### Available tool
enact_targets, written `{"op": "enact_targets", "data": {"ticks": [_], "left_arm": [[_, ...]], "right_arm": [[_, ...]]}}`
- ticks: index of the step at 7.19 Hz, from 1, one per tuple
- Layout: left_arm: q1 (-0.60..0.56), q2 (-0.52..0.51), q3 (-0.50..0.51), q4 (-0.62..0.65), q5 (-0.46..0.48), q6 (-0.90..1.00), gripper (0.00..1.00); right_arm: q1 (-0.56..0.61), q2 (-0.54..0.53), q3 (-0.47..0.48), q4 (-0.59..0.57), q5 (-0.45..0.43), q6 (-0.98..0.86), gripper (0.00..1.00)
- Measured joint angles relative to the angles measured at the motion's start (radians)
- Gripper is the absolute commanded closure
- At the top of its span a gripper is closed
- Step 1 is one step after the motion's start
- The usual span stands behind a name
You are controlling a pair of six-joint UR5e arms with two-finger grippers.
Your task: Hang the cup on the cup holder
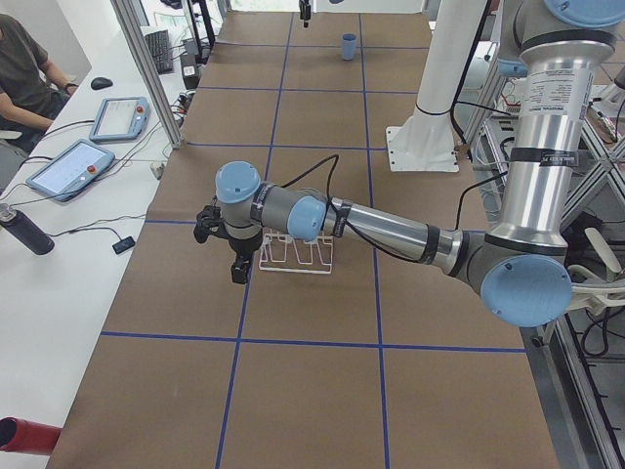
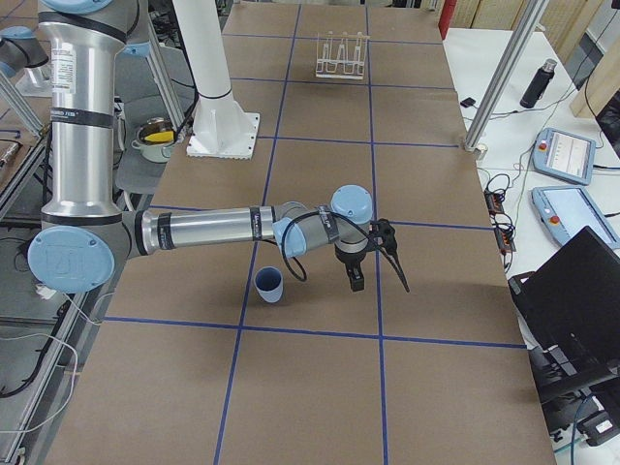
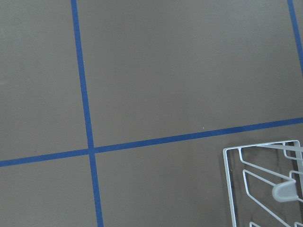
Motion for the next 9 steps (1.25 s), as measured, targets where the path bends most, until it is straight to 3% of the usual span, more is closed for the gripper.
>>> {"op": "enact_targets", "data": {"ticks": [4,9], "left_arm": [[0.001,0.0,0.0,0.002,0.002,-0.002,0.02],[0.009,0.0,0.006,0.001,0.002,-0.029,0.02]], "right_arm": [[-0.013,-0.168,0.118,0.064,0.006,-0.003,0.0],[-0.133,-0.346,0.132,0.235,0.006,0.003,0.0]]}}
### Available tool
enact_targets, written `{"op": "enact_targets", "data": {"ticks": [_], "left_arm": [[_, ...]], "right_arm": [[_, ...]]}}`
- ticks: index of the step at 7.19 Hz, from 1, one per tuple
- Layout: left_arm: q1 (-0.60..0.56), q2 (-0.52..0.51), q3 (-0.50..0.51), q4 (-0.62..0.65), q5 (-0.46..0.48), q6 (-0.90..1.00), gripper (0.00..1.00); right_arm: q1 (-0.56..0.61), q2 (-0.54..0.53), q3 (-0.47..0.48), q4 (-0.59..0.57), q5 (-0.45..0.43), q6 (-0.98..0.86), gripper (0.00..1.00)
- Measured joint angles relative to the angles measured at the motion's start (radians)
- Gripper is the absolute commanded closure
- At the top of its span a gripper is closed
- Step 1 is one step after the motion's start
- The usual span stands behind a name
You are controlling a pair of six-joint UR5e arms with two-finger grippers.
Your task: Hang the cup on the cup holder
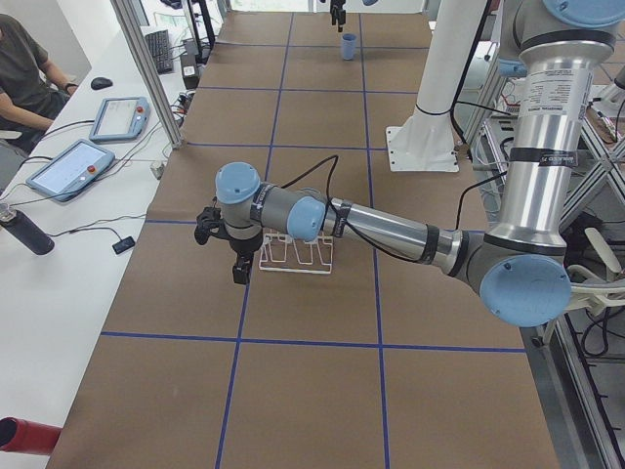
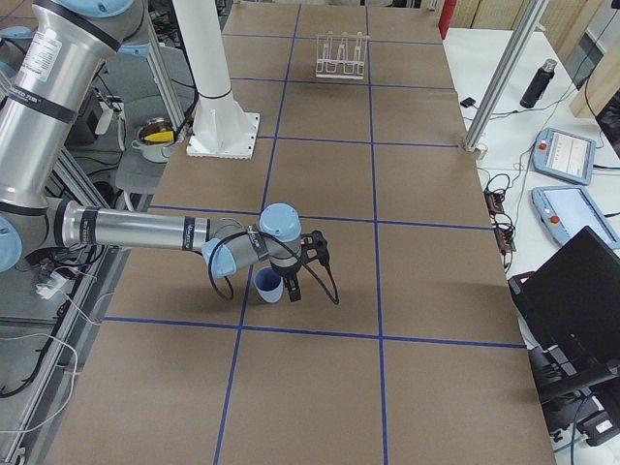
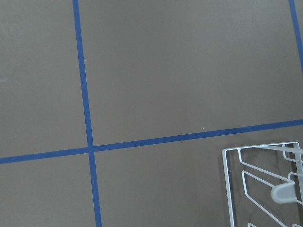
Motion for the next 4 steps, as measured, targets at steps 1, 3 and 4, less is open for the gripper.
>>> {"op": "enact_targets", "data": {"ticks": [1,3,4], "left_arm": [[0.002,0.0,0.003,0.001,-0.002,-0.001,0.02],[0.003,0.005,0.008,0.01,-0.007,0.0,0.02],[0.004,0.013,0.009,0.011,-0.007,-0.001,0.02]], "right_arm": [[-0.021,-0.006,-0.003,0.004,-0.001,0.0,0.0],[-0.04,-0.009,-0.007,0.005,-0.002,-0.001,0.0],[-0.046,-0.015,-0.009,0.005,-0.003,-0.001,0.0]]}}
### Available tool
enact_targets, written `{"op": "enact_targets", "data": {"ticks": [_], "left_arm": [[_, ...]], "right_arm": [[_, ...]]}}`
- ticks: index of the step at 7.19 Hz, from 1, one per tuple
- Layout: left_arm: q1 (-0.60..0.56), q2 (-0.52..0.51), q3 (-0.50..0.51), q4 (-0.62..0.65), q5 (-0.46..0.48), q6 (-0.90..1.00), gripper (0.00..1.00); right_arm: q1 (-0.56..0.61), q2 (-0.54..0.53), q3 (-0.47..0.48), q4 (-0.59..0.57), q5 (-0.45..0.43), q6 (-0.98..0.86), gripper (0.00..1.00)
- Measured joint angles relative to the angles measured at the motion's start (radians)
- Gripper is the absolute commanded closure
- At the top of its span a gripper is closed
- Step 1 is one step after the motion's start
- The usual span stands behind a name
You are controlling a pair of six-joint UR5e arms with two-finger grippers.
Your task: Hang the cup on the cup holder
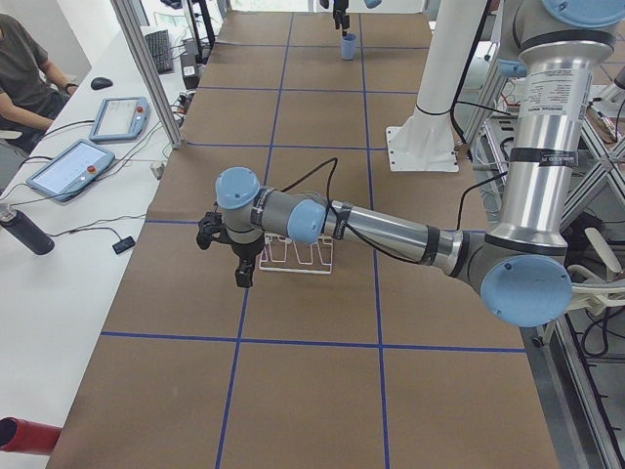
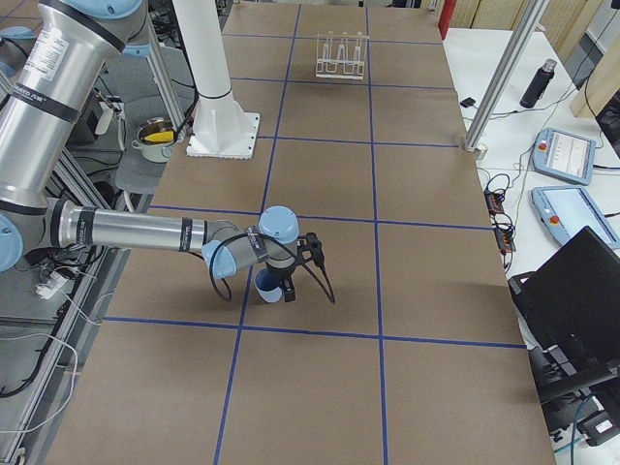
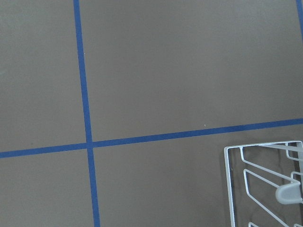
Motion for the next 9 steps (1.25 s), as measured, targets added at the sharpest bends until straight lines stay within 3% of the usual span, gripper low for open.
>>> {"op": "enact_targets", "data": {"ticks": [5,6,7,8,9], "left_arm": [[0.0,0.001,0.01,-0.001,-0.043,-0.05,0.02],[0.0,0.002,0.01,-0.001,-0.059,-0.05,0.02],[0.0,0.003,0.008,-0.006,-0.067,-0.049,0.02],[0.0,0.004,0.006,-0.011,-0.072,-0.045,0.02],[0.0,0.004,0.004,-0.013,-0.076,-0.046,0.02]], "right_arm": [[-0.021,-0.012,-0.029,0.0,-0.001,-0.003,0.01],[-0.027,-0.009,-0.037,0.0,-0.001,-0.002,0.08],[-0.034,-0.005,-0.044,0.0,-0.001,0.0,0.24],[-0.042,-0.002,-0.05,0.0,0.0,0.002,0.94],[-0.048,0.001,-0.056,0.0,0.001,0.004,1.0]]}}
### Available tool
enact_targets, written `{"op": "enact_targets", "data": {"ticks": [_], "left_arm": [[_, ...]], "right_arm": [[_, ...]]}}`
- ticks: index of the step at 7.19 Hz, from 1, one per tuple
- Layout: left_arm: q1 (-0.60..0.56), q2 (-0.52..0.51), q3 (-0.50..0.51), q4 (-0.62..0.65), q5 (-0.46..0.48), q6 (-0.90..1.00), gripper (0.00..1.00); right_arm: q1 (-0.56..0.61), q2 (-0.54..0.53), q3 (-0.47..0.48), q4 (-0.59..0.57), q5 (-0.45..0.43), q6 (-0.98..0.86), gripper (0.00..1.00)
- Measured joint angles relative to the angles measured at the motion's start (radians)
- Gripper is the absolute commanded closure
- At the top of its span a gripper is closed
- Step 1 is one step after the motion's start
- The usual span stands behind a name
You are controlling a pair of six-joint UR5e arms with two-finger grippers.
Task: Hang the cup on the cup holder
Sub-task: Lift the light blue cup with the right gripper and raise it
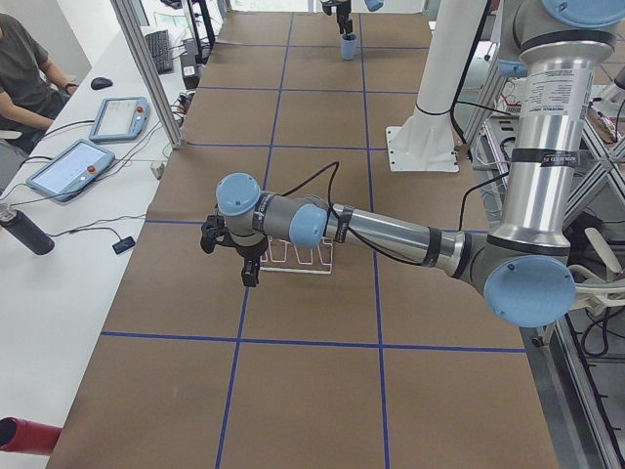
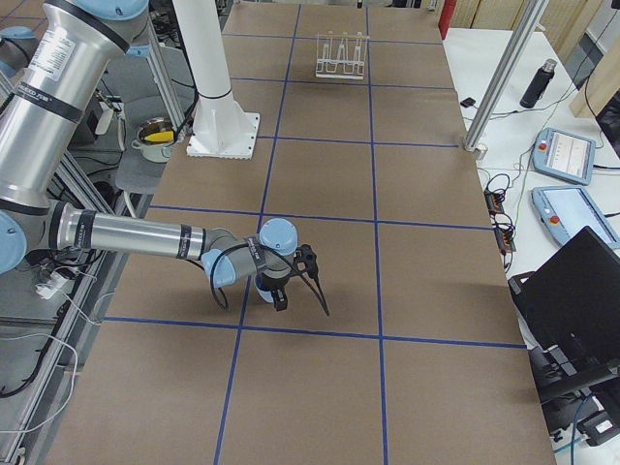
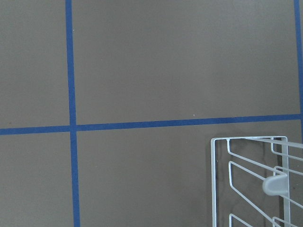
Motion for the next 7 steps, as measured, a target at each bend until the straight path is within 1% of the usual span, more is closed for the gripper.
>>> {"op": "enact_targets", "data": {"ticks": [2,4,5,7], "left_arm": [[0.0,-0.002,-0.002,0.0,-0.004,-0.005,0.02],[0.0,-0.005,-0.006,0.0,-0.005,-0.007,0.02],[0.0,-0.006,-0.006,0.0,-0.005,-0.008,0.02],[0.0,-0.015,-0.01,-0.001,-0.005,-0.014,0.02]], "right_arm": [[-0.003,0.002,-0.01,0.0,0.001,0.001,1.0],[0.009,0.003,0.0,0.002,0.022,0.002,1.0],[0.039,0.006,0.01,0.003,0.05,0.002,1.0],[0.133,0.049,0.014,0.001,0.165,0.003,1.0]]}}
